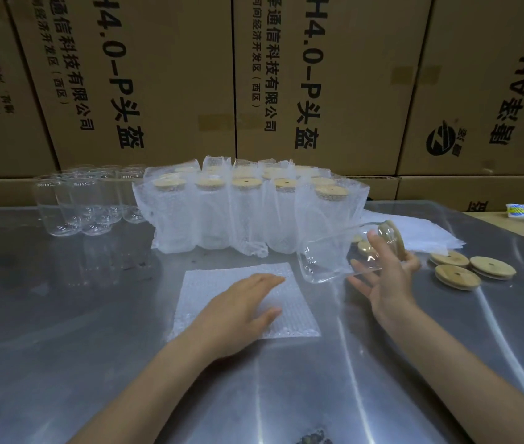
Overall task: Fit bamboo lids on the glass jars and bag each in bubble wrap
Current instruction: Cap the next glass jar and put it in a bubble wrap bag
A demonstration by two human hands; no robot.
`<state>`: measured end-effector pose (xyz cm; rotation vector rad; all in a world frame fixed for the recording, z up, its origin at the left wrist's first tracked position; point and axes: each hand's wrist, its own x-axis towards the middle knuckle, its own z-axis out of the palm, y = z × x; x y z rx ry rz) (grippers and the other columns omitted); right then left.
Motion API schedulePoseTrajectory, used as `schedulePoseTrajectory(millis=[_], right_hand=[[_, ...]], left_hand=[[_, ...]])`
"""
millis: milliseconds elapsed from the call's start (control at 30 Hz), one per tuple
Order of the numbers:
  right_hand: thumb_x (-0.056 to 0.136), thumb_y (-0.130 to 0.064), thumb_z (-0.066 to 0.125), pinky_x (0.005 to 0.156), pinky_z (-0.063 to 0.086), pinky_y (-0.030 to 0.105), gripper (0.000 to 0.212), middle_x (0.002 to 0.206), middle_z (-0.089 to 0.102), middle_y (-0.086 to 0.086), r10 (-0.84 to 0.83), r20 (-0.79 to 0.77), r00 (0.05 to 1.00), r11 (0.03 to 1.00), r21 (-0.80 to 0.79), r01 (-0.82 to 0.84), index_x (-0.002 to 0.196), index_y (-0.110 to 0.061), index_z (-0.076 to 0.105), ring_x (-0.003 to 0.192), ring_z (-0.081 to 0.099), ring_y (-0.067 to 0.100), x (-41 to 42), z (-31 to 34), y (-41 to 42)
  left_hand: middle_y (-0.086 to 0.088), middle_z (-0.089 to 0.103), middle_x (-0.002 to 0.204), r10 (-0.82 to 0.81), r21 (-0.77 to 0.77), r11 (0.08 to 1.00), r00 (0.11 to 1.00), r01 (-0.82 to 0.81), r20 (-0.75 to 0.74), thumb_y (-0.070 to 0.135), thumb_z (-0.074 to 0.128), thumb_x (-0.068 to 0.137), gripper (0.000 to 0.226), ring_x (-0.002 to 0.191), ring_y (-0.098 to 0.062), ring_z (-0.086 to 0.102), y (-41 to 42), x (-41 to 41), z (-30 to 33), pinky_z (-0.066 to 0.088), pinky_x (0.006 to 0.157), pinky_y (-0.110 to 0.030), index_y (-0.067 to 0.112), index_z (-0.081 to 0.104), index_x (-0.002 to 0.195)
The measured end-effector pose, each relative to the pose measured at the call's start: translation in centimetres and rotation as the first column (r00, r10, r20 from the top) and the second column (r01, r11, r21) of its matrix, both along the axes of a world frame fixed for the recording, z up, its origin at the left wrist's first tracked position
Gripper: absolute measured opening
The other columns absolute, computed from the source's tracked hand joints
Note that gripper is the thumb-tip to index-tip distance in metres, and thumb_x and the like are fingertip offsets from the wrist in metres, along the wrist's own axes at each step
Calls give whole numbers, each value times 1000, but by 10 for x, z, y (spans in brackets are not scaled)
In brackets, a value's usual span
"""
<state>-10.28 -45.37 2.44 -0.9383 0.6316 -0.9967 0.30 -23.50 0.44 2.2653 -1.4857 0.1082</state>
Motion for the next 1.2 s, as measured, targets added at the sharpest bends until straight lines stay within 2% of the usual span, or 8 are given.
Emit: schedulePoseTrajectory(millis=[167,333,500,667,867,1000,1100,1200], right_hand=[[78,-39,77,63,54,35,69,128,57,5,120,18,993,991,64,-121,132,-28,35,97,69,27,1,-5,1],[79,-43,73,61,55,34,68,124,58,3,250,29,968,966,55,-251,138,-26,44,97,69,23,1,-5,4],[80,-43,71,60,55,33,65,114,55,2,340,34,940,938,61,-342,137,-24,48,101,68,26,3,-6,8],[58,-46,74,53,56,30,78,107,55,2,433,25,901,900,47,-434,132,-32,54,98,69,28,4,-6,13],[53,-41,77,58,57,34,78,116,53,5,418,0,908,907,62,-417,126,-27,54,98,68,25,4,-7,14],[58,-36,78,67,57,38,84,113,52,5,440,-8,898,897,53,-439,136,-21,48,101,68,27,4,-7,17],[57,-35,78,64,57,35,88,112,52,4,458,-2,889,888,35,-458,138,-19,47,101,68,26,4,-6,20],[55,-35,78,60,56,33,90,108,52,3,464,0,886,886,30,-464,138,-19,46,101,68,27,4,-6,23]], left_hand=[[17,52,110,31,11,999,999,-31,-20,51,49,94,43,112,-4,47,-3,1,-4,36,89,-18,36,49,134],[13,51,71,238,-49,970,971,-239,-28,82,44,69,53,70,0,48,-3,3,1,33,58,-22,31,57,74],[14,52,74,271,-25,962,962,-271,13,77,59,67,50,70,-1,47,-2,2,-1,32,57,-20,28,48,68],[15,60,70,225,-127,959,953,-254,-203,50,69,79,30,59,2,52,-2,1,-1,39,58,-21,28,53,65],[12,65,81,225,-385,808,837,-446,-499,40,68,85,23,61,-1,57,-6,5,1,38,55,-14,27,56,71],[18,64,78,156,-528,700,825,-481,-544,36,68,86,21,72,7,59,-7,2,0,39,61,-5,26,57,71],[22,64,70,121,-558,679,822,-477,-557,42,64,88,28,71,7,59,-8,-2,4,39,63,-4,24,59,67],[14,69,63,167,-443,719,752,-536,-638,61,41,91,62,61,2,58,-6,-2,9,40,64,-15,21,61,47]])
